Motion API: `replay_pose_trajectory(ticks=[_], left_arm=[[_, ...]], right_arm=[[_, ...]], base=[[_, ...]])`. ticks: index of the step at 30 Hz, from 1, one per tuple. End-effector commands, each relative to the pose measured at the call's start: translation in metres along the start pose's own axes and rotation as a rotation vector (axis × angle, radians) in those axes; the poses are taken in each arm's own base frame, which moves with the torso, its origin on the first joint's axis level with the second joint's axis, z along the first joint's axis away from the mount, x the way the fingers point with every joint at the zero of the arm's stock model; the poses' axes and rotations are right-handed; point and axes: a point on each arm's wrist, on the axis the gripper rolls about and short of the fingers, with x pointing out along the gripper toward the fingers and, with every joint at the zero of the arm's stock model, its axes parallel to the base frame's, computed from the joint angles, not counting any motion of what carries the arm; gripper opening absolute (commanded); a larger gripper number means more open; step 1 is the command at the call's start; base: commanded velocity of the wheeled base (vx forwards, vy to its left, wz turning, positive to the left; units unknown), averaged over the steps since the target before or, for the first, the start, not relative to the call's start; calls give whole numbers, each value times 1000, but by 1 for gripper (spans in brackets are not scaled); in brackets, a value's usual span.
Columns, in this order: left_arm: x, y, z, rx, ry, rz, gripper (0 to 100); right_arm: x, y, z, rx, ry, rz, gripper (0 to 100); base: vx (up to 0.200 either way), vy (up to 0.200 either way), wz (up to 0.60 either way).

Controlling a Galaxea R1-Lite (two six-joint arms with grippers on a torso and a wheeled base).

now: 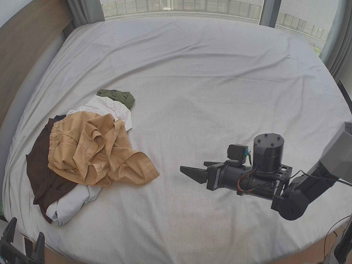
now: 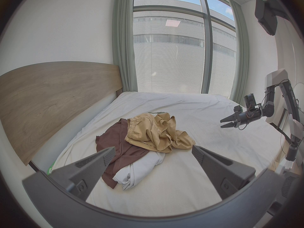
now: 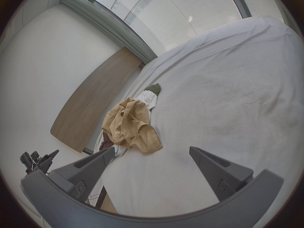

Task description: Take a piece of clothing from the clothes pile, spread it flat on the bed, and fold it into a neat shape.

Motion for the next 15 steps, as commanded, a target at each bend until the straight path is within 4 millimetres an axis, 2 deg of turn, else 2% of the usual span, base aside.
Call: replay_pose_trajectory(ticks=[1, 15], left_arm=[[0, 0, -5, 0, 1, -1, 100], [0, 0, -5, 0, 2, -1, 100]], right_arm=[[29, -3, -19, -1, 53, 5, 100], [85, -6, -40, -14, 56, 39, 100]], base=[[0, 0, 0], [0, 0, 0]])
